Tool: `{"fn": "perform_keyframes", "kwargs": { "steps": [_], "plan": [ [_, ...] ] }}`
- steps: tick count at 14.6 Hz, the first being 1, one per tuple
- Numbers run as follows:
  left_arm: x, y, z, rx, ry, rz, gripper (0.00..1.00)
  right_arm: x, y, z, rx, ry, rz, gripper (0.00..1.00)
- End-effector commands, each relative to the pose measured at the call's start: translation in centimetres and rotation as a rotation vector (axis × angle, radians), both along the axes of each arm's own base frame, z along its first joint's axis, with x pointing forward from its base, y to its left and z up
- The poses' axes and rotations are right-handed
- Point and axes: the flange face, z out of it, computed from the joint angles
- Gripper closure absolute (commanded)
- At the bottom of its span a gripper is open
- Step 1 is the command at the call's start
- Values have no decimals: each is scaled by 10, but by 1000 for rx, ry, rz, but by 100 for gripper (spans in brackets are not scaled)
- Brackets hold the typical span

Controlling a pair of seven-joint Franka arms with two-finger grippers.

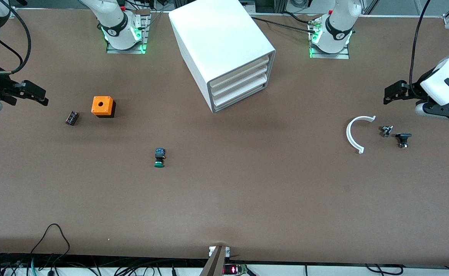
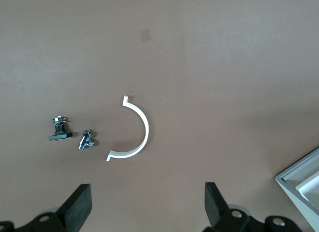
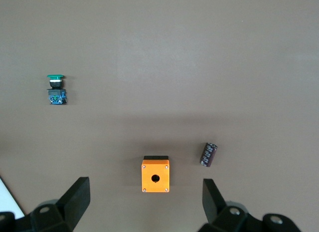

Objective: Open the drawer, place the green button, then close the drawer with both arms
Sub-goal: 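Move the right gripper toward the green button while the left gripper reaches the cabinet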

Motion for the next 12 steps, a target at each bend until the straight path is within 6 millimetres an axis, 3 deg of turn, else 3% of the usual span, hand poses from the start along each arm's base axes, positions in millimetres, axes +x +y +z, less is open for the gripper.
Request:
{"fn": "perform_keyframes", "kwargs": {
  "steps": [1, 4, 7, 8, 9, 10, 12],
  "plan": [
    [6, 3, 4, -16, -12, -12, 0, 6, 7, -1, 16, 4, -6, 0],
    [8, 1, 0, -22, -5, -12, 0, 23, 21, -31, 18, 25, 23, 0],
    [4, -35, 9, -6, -13, -72, 0, 40, 65, -65, 2, 69, 96, 0],
    [6, -38, 2, -6, 0, -79, 0, 51, 71, -69, 6, 62, 103, 0],
    [12, -41, -22, -7, 44, -87, 0, 56, 75, -73, 11, 69, 103, 0],
    [25, -43, -64, -13, 123, -87, 0, 59, 74, -77, 12, 68, 113, 0],
    [28, -39, -92, -59, 199, -77, 0, 62, 97, -89, 1, 80, 146, 0]
  ]
}}
